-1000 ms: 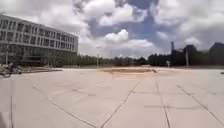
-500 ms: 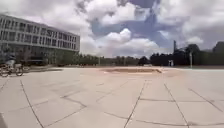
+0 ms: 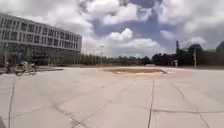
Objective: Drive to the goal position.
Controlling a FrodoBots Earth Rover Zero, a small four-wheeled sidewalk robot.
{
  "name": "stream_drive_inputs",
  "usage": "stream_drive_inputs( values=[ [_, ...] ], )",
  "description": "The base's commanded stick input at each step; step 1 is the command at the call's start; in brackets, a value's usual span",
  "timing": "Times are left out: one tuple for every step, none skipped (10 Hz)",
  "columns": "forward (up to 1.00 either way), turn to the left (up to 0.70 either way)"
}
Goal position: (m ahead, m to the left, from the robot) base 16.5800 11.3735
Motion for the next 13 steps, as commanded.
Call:
stream_drive_inputs(
  values=[
    [1.00, 0.00],
    [1.00, 0.00],
    [1.00, 0.00],
    [1.00, 0.00],
    [1.00, 0.00],
    [1.00, 0.00],
    [1.00, 0.00],
    [1.00, 0.00],
    [1.00, 0.00],
    [1.00, 0.00],
    [1.00, 0.00],
    [1.00, 0.00],
    [1.00, 0.00]
  ],
)
